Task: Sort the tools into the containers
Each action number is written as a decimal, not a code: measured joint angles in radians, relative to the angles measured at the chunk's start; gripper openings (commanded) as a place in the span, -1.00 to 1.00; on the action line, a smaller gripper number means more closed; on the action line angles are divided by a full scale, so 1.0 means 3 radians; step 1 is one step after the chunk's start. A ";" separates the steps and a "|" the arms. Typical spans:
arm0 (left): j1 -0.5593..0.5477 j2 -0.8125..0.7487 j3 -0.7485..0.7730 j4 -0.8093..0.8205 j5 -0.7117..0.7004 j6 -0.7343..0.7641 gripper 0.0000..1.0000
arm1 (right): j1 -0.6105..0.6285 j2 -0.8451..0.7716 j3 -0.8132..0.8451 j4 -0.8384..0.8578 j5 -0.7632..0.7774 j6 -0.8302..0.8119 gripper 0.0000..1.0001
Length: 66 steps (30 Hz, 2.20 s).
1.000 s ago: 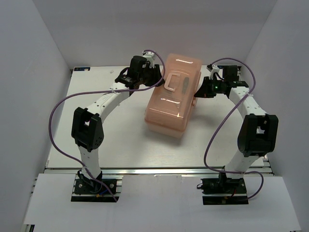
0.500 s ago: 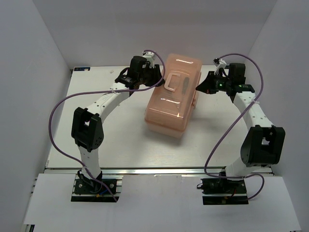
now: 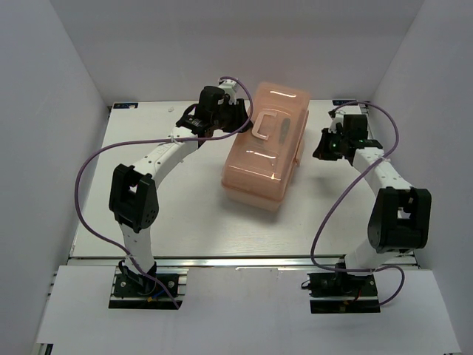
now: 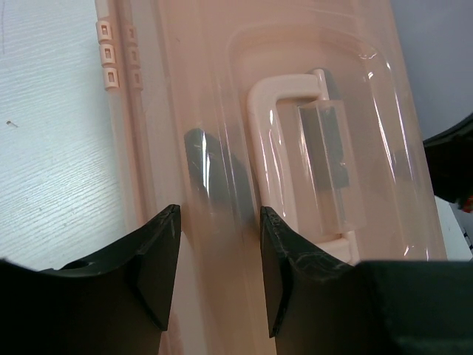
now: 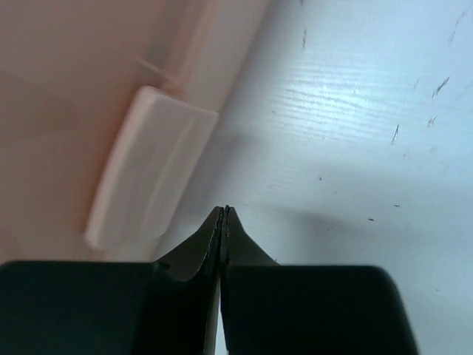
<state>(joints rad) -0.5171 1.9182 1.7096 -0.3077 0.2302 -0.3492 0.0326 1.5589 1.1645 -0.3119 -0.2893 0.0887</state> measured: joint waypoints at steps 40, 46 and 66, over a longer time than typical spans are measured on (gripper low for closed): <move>-0.0008 -0.0067 -0.0150 0.0140 -0.0094 -0.0161 0.17 | 0.0287 0.0919 0.0418 -0.0202 -0.0126 0.0629 -0.98; 0.0042 -0.0070 -0.0145 0.0052 -0.0141 -0.0439 0.36 | 0.0168 0.0397 0.0228 -0.0261 -0.0037 0.0125 0.09; 0.0579 -0.1712 -0.1076 0.0144 -0.0290 -0.0356 0.95 | -0.0066 -0.0978 0.0511 -0.0633 -0.0416 -0.0656 0.79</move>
<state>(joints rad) -0.3435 1.4048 1.3869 -0.2646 0.1432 -0.4561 0.0128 1.2655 1.3178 -0.5018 -0.4141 -0.1081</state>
